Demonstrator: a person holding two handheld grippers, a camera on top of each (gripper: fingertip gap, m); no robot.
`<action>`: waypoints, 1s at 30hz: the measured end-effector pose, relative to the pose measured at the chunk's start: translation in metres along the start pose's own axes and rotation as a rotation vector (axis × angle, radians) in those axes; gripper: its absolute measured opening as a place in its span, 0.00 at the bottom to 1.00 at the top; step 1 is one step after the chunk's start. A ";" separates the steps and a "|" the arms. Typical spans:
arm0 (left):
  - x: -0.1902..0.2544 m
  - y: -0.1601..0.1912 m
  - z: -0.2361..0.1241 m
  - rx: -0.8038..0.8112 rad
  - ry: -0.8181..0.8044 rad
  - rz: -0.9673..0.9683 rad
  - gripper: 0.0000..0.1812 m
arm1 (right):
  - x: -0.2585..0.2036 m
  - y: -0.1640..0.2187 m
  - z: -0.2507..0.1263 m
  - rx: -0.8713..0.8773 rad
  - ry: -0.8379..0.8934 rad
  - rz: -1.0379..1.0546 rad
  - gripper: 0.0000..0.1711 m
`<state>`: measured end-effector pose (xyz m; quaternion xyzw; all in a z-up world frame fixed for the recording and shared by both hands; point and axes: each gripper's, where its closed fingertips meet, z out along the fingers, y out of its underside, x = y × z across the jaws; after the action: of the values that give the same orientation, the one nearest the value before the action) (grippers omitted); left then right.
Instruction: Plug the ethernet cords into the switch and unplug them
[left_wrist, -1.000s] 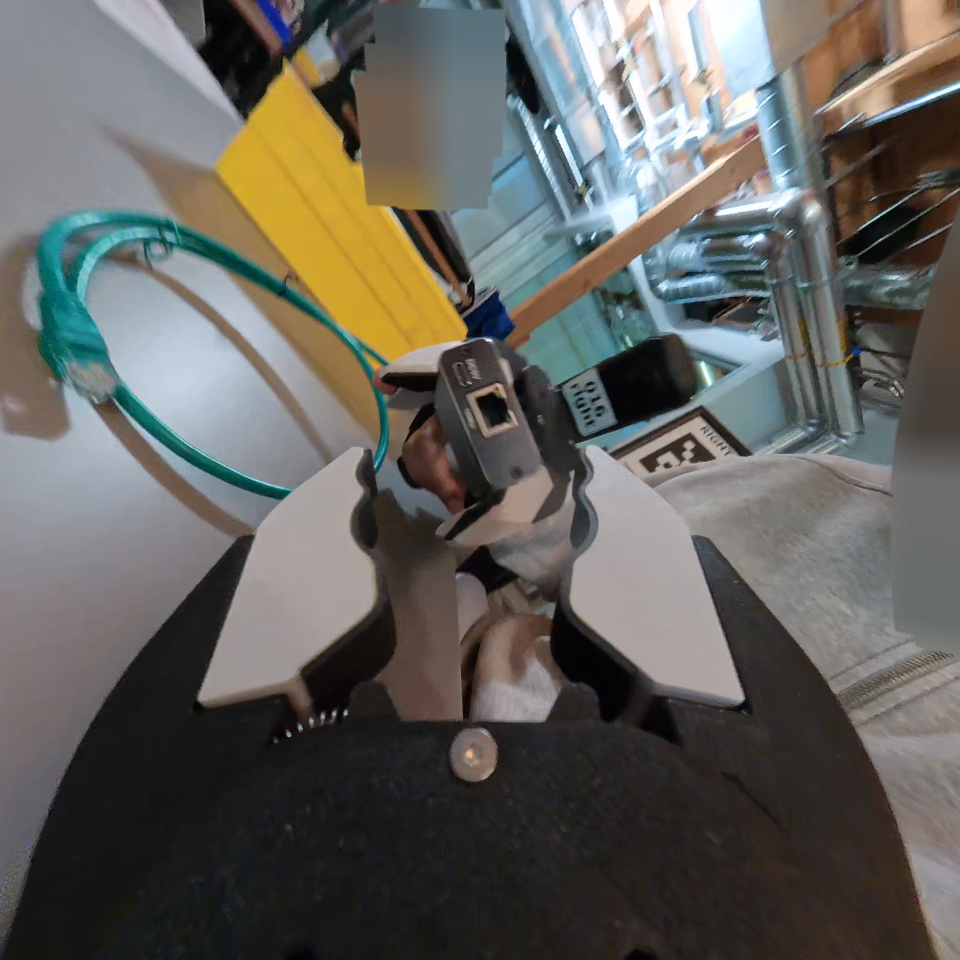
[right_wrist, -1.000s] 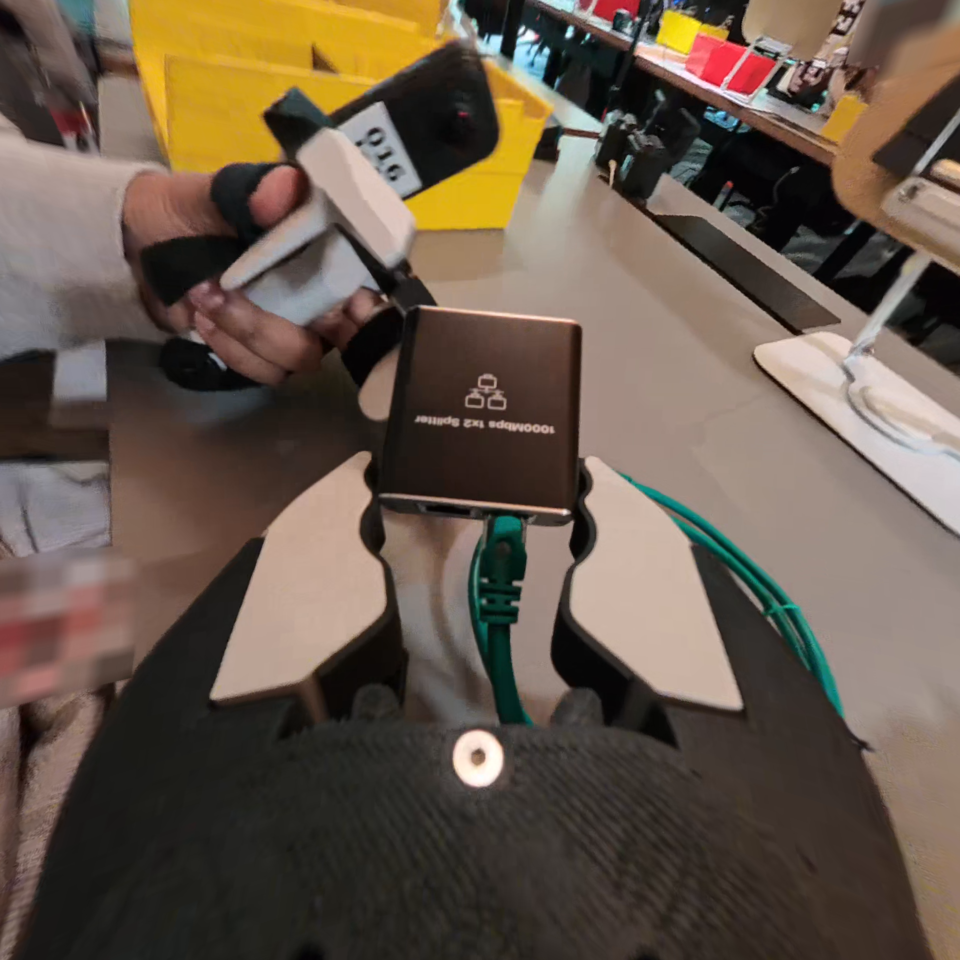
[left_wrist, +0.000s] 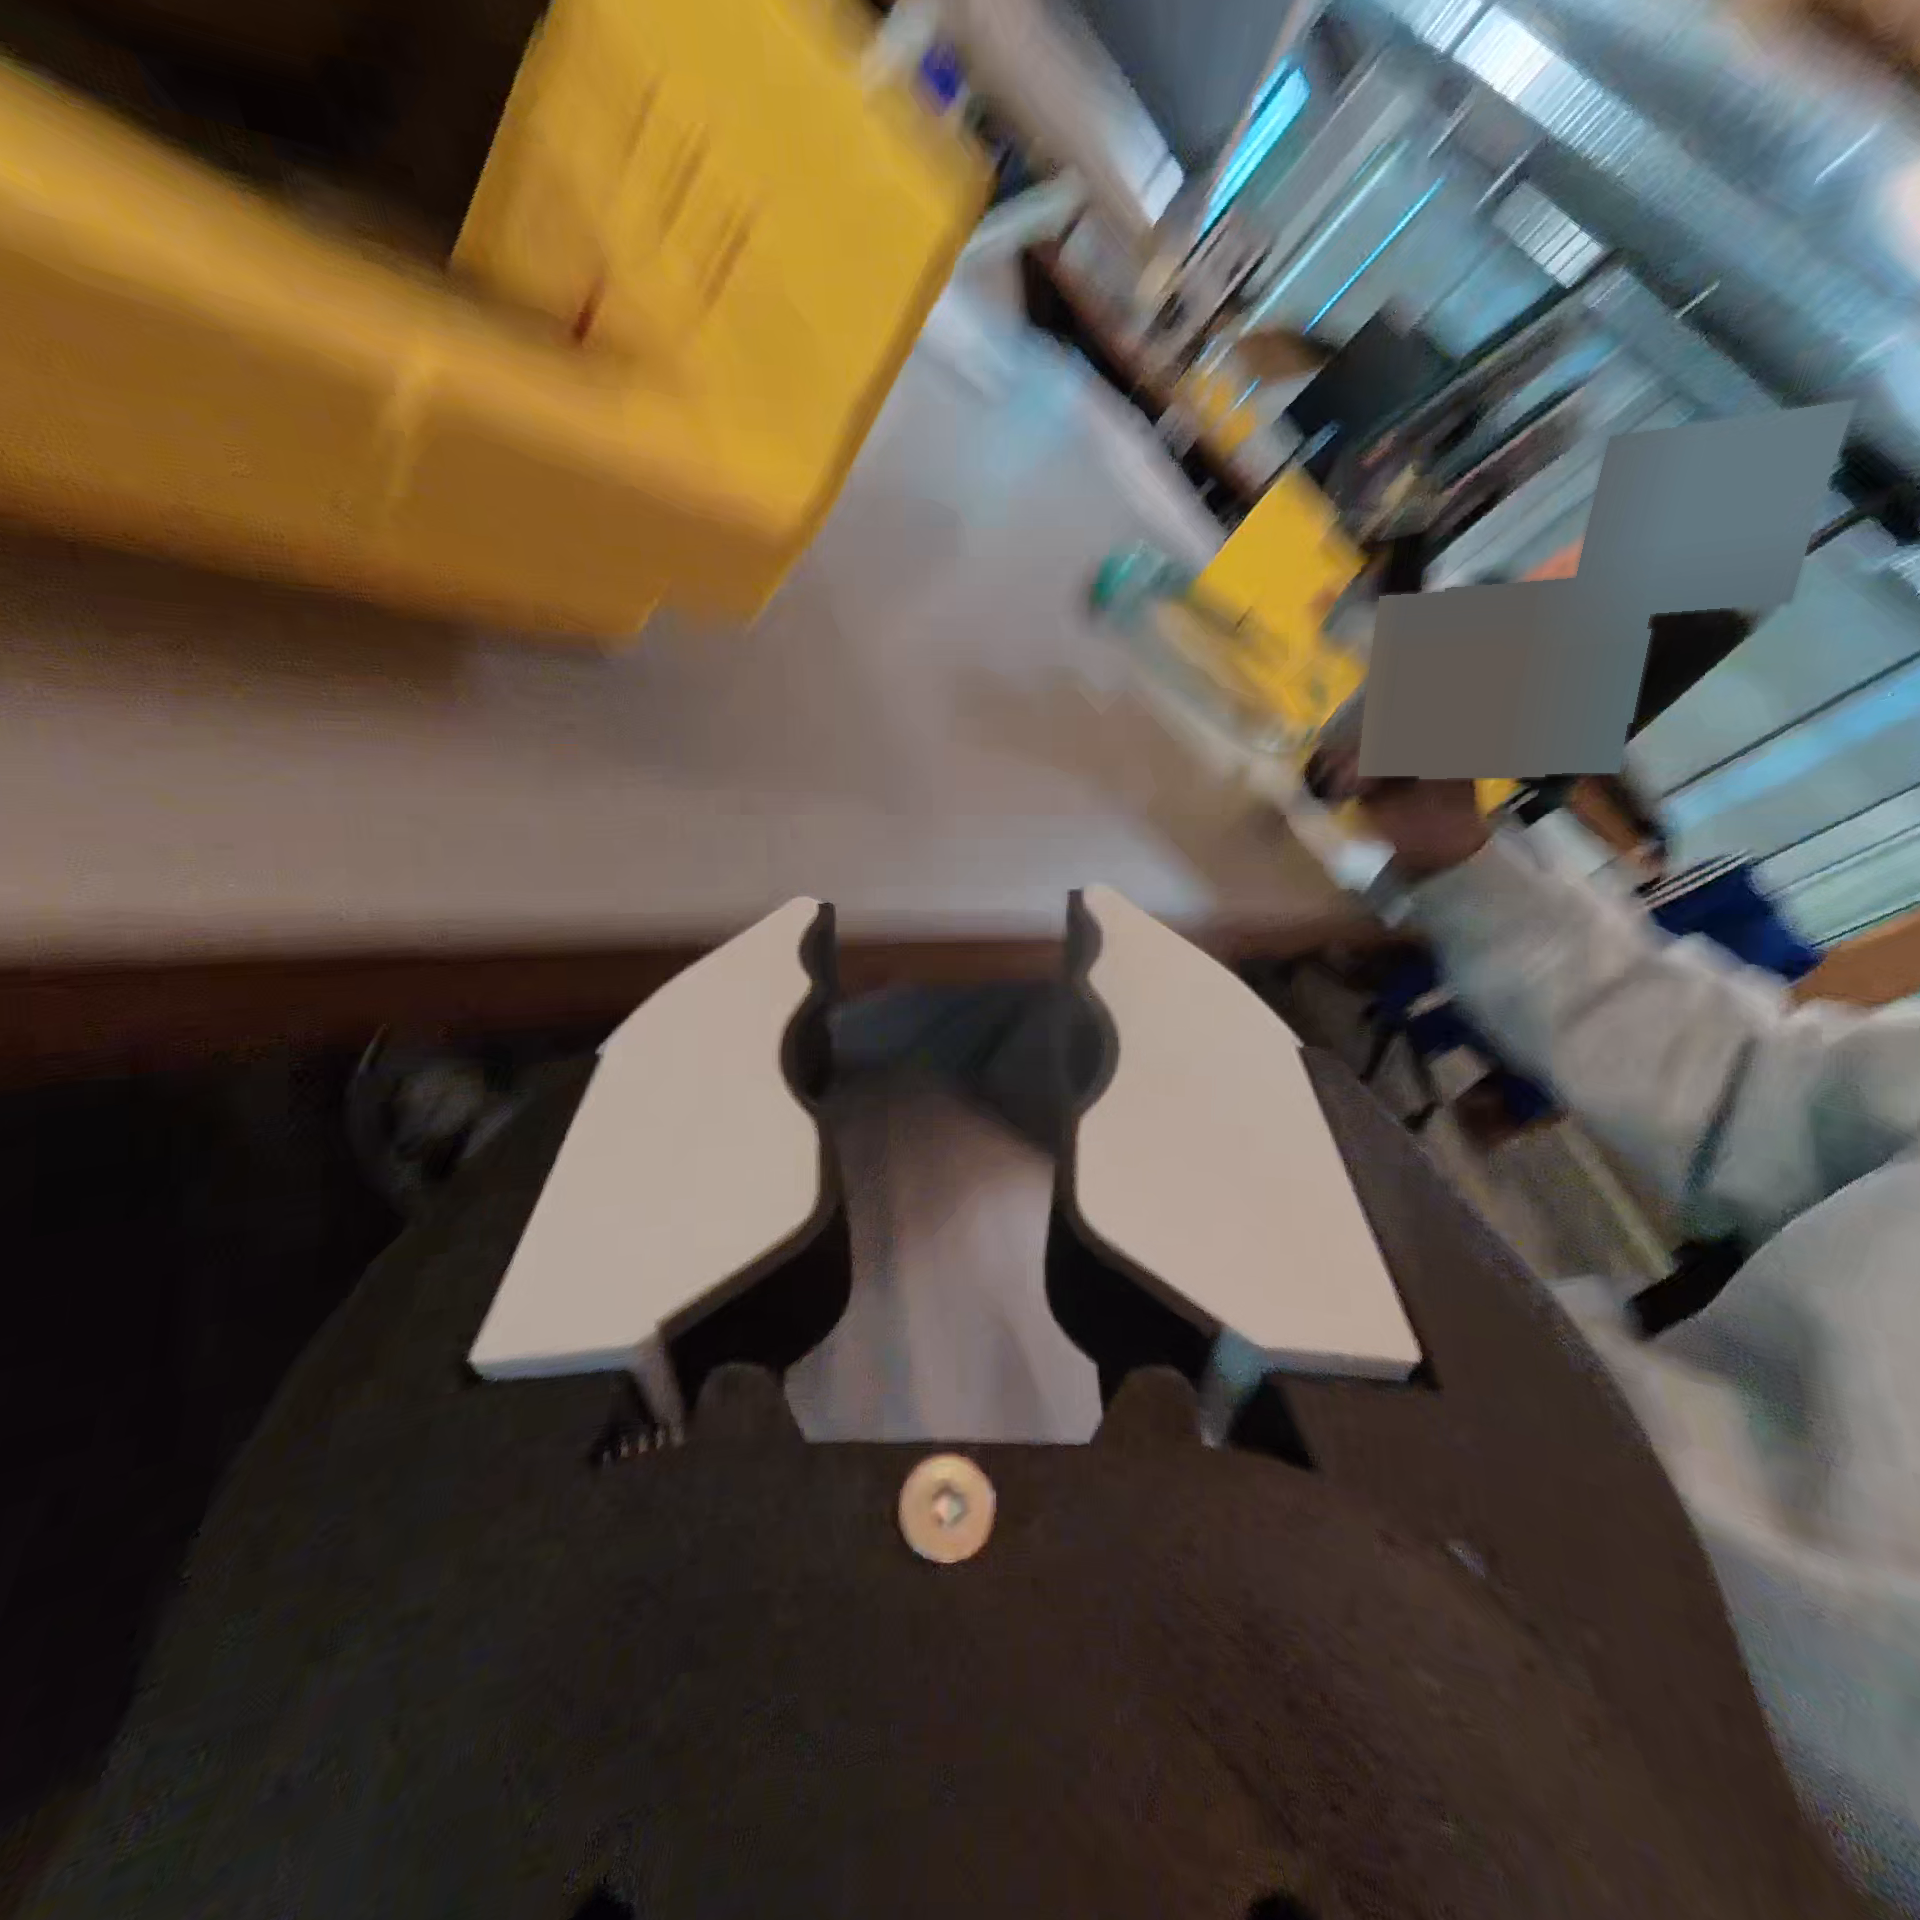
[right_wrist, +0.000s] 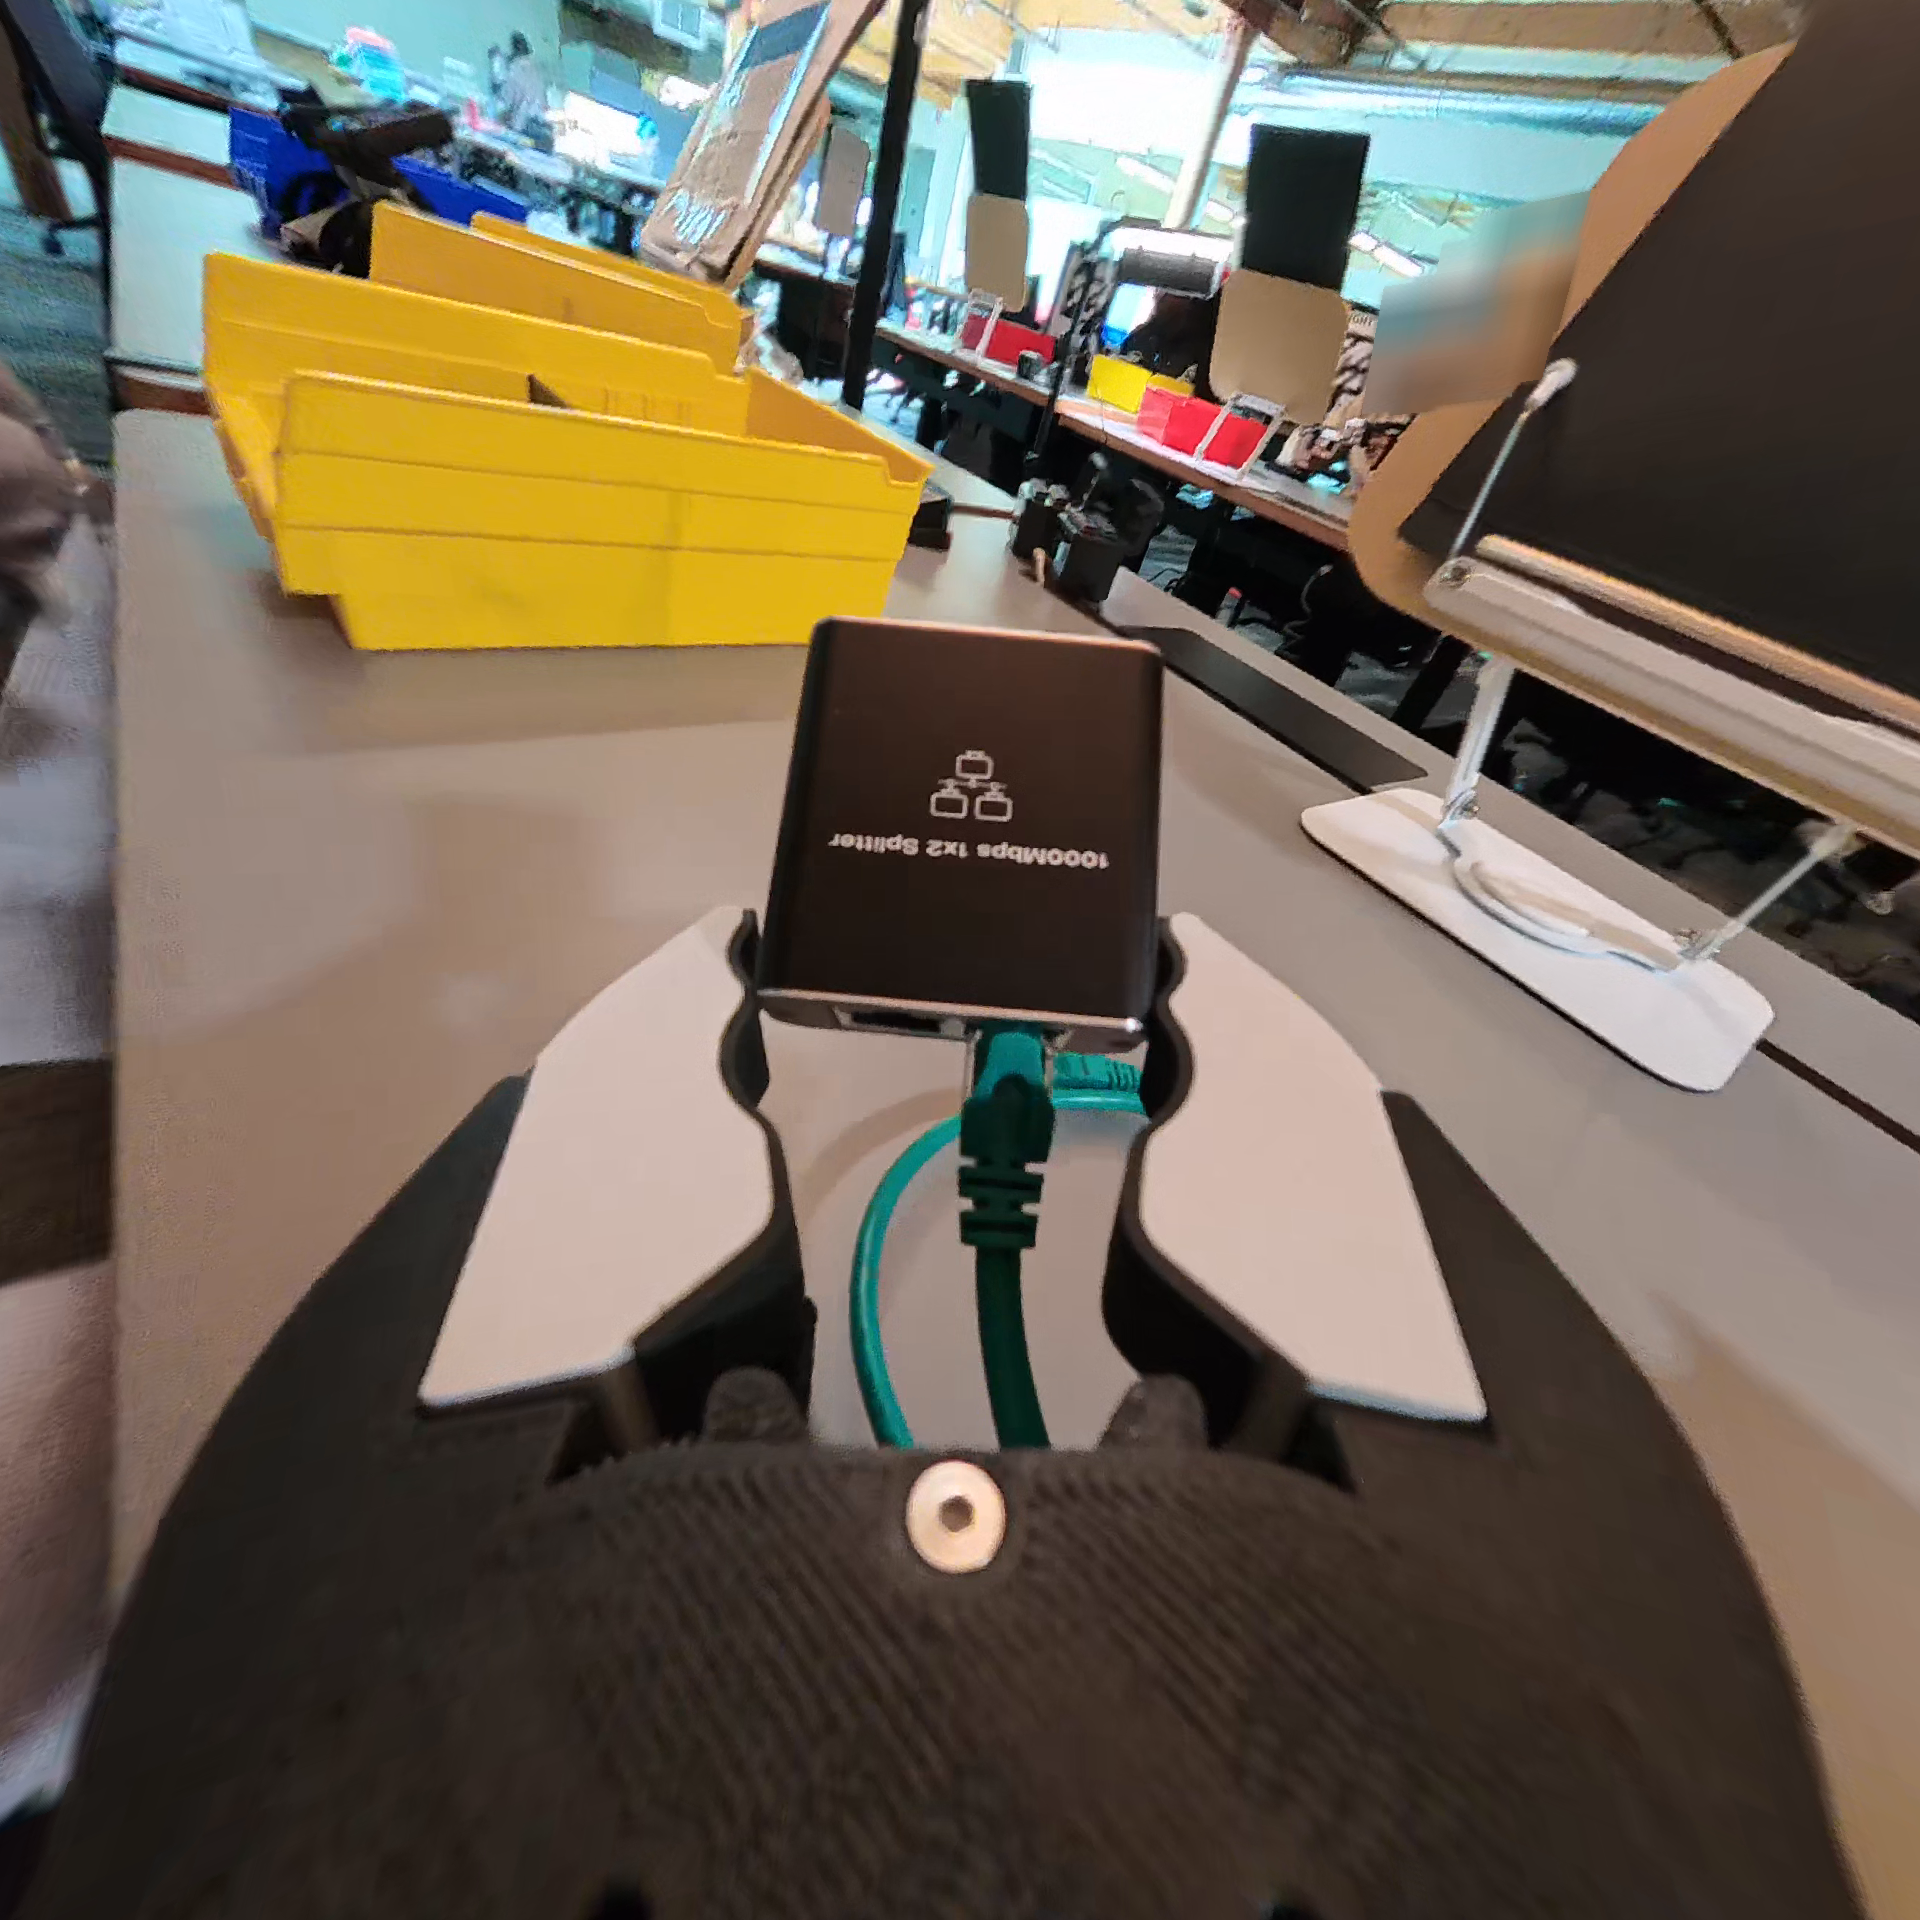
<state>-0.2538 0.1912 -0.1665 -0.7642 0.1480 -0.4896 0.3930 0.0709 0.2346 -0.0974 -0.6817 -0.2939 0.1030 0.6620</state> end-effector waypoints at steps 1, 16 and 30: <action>-0.022 0.029 -0.011 -0.065 -0.057 -0.010 0.20 | 0.004 0.001 0.005 0.009 0.038 0.000 0.42; -0.277 0.618 -0.133 -0.342 -0.623 -1.282 0.28 | -0.020 0.023 0.035 -0.137 0.251 -0.624 0.42; -0.334 0.669 -0.122 -0.168 -1.015 -1.425 0.15 | -0.009 0.034 0.037 -0.219 0.306 -0.680 0.42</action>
<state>-0.4127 -0.0933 -0.8509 -0.8266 -0.5213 -0.2072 -0.0454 0.0530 0.2629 -0.1361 -0.6197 -0.4104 -0.2571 0.6177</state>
